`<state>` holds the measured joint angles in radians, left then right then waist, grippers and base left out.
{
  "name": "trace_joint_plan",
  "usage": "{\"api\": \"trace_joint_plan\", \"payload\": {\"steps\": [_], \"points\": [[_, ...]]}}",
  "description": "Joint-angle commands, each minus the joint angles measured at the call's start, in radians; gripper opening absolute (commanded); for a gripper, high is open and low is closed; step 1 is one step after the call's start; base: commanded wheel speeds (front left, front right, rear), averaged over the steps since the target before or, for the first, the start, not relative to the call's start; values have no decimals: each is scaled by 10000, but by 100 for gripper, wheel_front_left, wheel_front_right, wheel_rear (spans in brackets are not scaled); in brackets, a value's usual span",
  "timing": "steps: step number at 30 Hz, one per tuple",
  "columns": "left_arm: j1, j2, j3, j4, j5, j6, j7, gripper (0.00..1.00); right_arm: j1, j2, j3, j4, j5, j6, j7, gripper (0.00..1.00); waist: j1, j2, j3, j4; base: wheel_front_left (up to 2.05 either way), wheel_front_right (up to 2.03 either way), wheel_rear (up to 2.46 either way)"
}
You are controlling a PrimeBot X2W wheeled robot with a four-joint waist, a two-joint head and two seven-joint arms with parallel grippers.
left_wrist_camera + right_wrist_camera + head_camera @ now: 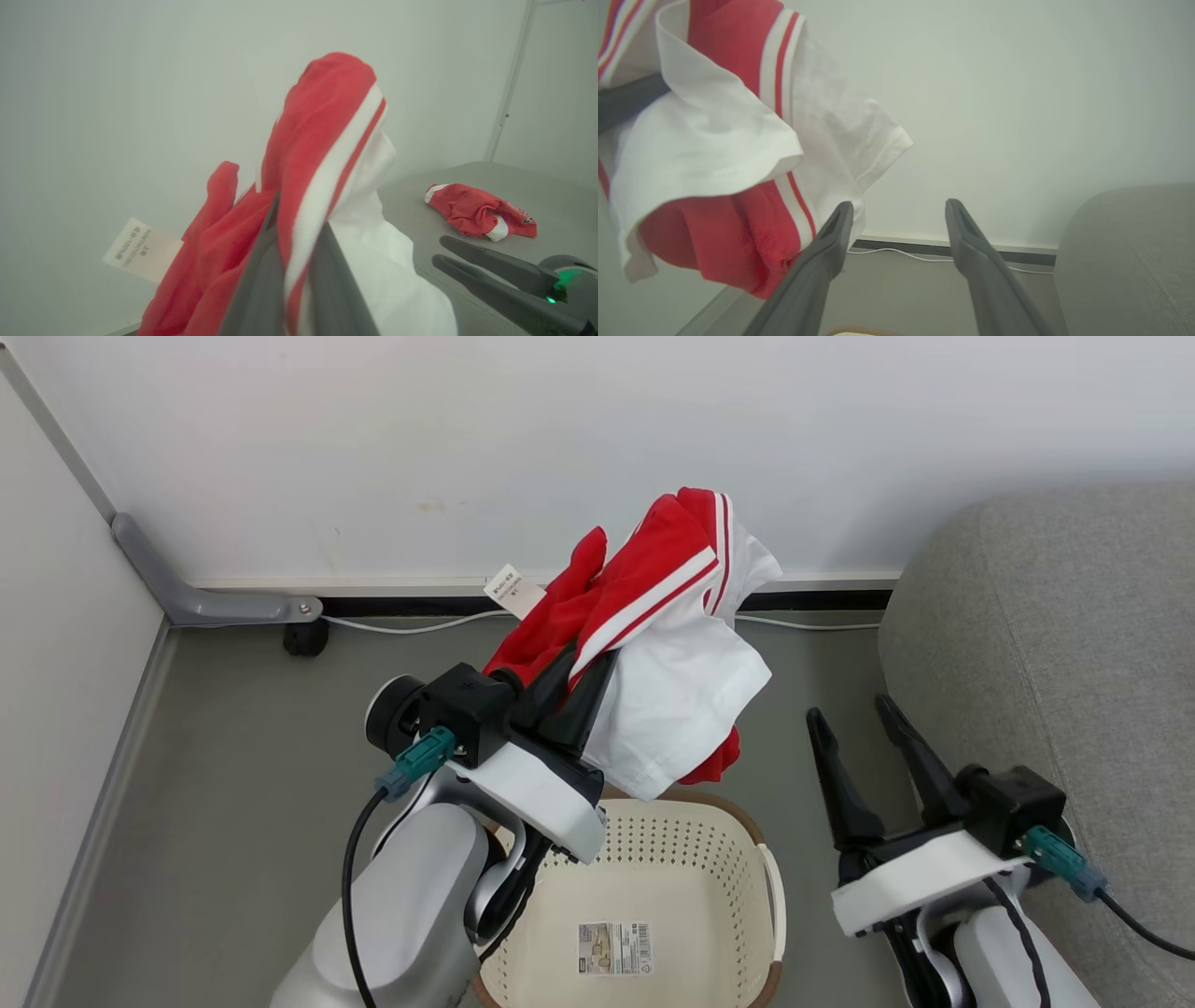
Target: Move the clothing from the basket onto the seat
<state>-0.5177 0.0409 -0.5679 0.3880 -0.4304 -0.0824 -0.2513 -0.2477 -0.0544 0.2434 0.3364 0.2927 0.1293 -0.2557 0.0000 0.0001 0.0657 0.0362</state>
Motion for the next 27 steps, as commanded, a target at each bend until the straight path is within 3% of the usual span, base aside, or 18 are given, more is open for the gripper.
{"api": "trace_joint_plan", "payload": {"steps": [1,7,11,27], "points": [[-205,93,292,-347,-29,49,-105,0,-468,41,501,-599,174,14,-61,100,0,-1,18,18,0,0,0],[-230,93,190,-458,-51,36,-105,0,-805,0,1449,-1939,610,14,-61,100,0,-1,76,118,0,0,0],[-235,93,96,-522,-68,32,-105,0,-885,-143,1791,-2180,729,14,-61,100,0,-1,95,220,0,0,0],[-288,93,-374,-797,-118,-2,-105,0,-1057,-357,3390,-579,2154,14,-61,100,0,-1,138,673,0,0,0]]}}
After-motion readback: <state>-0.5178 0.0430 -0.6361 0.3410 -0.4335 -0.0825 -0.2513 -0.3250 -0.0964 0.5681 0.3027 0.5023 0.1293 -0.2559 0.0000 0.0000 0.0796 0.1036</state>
